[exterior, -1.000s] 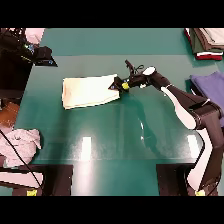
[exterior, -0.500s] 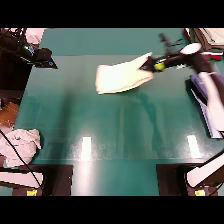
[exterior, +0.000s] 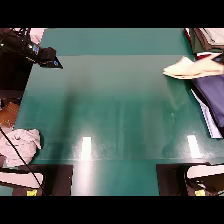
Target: Fold the shirts.
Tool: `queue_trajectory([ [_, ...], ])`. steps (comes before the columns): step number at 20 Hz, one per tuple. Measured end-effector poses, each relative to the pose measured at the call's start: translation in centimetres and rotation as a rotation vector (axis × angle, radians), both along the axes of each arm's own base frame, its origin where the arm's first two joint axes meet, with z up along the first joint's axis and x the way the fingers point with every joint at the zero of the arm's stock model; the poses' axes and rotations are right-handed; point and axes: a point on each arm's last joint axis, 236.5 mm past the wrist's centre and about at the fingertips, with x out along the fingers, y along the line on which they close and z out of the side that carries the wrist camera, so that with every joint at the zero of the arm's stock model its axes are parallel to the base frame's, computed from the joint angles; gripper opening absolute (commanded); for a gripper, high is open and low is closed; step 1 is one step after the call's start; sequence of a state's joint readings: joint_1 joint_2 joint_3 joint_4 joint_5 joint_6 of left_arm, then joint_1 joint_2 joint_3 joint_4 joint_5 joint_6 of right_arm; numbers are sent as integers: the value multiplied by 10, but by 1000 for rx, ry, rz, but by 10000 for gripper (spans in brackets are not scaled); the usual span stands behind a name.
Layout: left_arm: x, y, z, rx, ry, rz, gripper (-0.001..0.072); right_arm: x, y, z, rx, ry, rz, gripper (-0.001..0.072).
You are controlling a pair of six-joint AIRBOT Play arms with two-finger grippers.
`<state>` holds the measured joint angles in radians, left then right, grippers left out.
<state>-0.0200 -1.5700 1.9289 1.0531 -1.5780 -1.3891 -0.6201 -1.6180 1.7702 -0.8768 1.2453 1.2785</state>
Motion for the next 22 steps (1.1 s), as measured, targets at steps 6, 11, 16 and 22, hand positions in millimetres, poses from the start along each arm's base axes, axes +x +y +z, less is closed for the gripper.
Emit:
queue_trajectory([
  [6,3,-26,5,-16,-42,-35,27,-11,-39,32,14,-108,-58,15],
  [11,4,-31,6,-17,-53,-39,27,-15,-42,95,-76,-214,-36,15],
  [16,5,-30,6,-12,-60,-41,27,-53,-61,109,-211,-120,-129,17],
  [22,4,-30,5,-3,-65,-61,27,-126,-79,64,-250,129,-241,22],
])
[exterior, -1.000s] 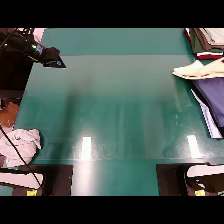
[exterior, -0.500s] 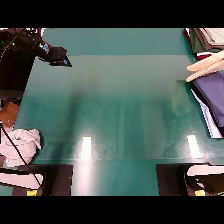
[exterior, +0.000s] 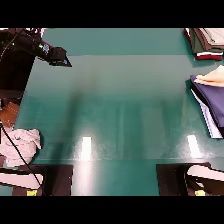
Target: Fold the shirts.
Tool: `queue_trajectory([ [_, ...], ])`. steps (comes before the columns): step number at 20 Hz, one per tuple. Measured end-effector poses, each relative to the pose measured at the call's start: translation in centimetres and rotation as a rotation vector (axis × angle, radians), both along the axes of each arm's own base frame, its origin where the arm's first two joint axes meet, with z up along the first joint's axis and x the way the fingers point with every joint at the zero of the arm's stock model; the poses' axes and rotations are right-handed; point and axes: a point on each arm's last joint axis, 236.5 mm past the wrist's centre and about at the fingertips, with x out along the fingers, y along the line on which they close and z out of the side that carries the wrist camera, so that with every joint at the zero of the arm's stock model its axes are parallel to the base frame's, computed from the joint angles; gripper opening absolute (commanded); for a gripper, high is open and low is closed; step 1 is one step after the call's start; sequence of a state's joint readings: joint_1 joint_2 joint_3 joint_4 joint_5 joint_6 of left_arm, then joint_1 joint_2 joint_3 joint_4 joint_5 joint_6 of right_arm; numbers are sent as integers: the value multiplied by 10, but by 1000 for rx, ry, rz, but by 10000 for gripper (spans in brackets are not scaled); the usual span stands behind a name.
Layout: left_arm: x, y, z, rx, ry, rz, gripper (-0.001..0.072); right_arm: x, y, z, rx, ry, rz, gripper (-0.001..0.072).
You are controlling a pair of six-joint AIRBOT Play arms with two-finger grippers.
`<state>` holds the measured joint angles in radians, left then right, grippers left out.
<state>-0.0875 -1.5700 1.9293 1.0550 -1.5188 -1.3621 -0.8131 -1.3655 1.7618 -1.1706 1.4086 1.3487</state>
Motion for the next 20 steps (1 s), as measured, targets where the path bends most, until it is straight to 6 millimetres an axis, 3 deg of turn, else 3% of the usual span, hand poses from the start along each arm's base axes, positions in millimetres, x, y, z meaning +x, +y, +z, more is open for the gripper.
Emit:
queue_trajectory([
  [1,-1,0,0,1,1,-3,27,-16,-5,-9,-5,46,-38,67],
  [2,-1,0,-1,3,1,-7,27,-31,-8,-17,-6,85,-74,328],
  [3,-2,0,-1,5,1,-11,27,-47,-11,-25,-6,123,-105,516],
  [4,-2,0,-1,7,-1,-15,27,-61,-14,-32,-4,152,-134,531],
  [7,-2,0,-1,9,-2,-22,27,-98,-17,-54,25,220,-211,529],
  [10,-3,0,-1,11,-3,-27,27,-117,-13,-63,56,230,-263,521],
  [13,-1,0,0,10,-12,-25,28,-101,4,-51,99,125,-248,520],
  [17,-1,-2,1,0,-13,-27,27,-55,59,-19,159,-42,-110,493],
  [20,3,-3,3,-8,-29,-19,27,-27,113,2,167,-111,37,53],
])
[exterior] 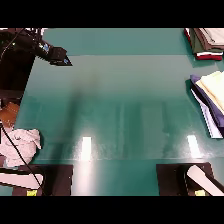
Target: Fold the shirts.
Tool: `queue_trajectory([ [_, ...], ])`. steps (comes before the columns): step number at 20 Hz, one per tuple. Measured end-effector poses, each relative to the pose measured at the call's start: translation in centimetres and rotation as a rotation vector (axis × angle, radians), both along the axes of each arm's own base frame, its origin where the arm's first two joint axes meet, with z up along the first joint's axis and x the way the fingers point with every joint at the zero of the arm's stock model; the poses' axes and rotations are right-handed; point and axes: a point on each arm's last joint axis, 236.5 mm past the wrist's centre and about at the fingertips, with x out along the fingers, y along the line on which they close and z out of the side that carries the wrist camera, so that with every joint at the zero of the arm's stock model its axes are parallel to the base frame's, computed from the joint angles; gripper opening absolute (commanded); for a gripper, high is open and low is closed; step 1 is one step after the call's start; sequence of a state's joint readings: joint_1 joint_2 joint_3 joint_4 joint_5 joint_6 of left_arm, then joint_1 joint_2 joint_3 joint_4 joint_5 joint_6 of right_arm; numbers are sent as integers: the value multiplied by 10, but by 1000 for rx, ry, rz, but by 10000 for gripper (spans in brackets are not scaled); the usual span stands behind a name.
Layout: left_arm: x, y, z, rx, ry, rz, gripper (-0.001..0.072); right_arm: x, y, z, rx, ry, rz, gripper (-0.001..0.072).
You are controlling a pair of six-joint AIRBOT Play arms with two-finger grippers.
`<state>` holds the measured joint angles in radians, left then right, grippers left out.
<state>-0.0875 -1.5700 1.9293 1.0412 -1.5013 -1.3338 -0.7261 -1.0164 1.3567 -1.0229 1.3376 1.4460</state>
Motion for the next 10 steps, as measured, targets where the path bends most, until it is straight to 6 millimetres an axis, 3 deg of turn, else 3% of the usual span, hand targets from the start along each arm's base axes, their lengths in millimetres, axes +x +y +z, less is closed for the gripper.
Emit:
queue_trajectory([
  [1,2,0,1,-3,-8,5,27,8,21,6,-3,-23,54,18],
  [6,12,-1,6,-17,-45,27,27,28,113,26,-11,-101,290,18],
  [10,16,-1,8,-23,-63,37,28,30,158,30,-15,-118,409,18],
])
